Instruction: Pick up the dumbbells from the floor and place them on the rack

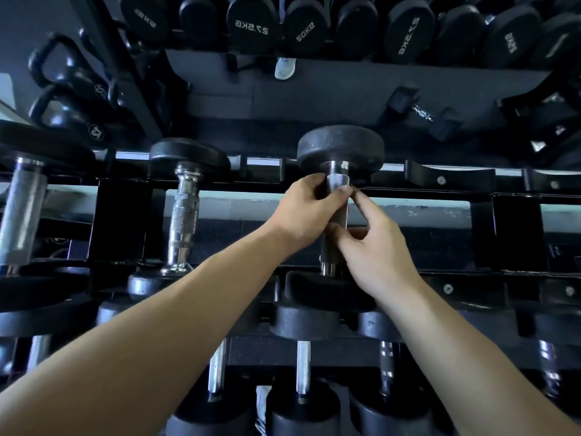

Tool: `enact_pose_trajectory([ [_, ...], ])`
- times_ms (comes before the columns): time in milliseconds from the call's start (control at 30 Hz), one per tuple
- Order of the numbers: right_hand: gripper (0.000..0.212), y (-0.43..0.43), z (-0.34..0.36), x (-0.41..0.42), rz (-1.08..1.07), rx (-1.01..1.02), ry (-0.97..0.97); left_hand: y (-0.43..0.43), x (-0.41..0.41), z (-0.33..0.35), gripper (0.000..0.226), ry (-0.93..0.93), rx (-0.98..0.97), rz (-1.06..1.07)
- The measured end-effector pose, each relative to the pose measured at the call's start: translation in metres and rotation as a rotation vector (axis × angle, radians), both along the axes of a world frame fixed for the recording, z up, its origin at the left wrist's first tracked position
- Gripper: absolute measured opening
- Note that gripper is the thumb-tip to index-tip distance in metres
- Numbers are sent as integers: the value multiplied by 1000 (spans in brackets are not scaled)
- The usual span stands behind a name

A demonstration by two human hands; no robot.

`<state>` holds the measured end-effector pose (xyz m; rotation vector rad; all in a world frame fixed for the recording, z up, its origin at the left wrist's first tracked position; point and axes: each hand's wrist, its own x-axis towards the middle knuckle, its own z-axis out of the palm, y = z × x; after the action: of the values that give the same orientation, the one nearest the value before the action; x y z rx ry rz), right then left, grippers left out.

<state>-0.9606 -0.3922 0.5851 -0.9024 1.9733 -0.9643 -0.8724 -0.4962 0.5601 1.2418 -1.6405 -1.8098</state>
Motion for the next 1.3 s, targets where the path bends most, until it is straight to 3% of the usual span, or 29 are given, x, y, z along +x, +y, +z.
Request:
enact_pose_trajectory([
  [233,58,-3,3,-2,41,37,-7,3,4,6,30,-33,17,-9],
  [367,59,5,4,-2,34,26,-5,8,10,7,15,-94,-56,-58],
  [533,56,25,15,8,-39,-23,156,21,31,11,46,-172,-161,-75],
  [767,40,50,46,67,23,-297,388,46,90,39,49,-10,-156,33],
  [1000,37,94,53,192,240,-377,109,109,238,52,34,181,-80,255],
  [1133,46,135,19,292,448,-269,-28,179,359,27,31,113,-45,394],
  [1300,39,201,-62,419,697,-32,-103,289,515,-40,20,-13,98,689],
])
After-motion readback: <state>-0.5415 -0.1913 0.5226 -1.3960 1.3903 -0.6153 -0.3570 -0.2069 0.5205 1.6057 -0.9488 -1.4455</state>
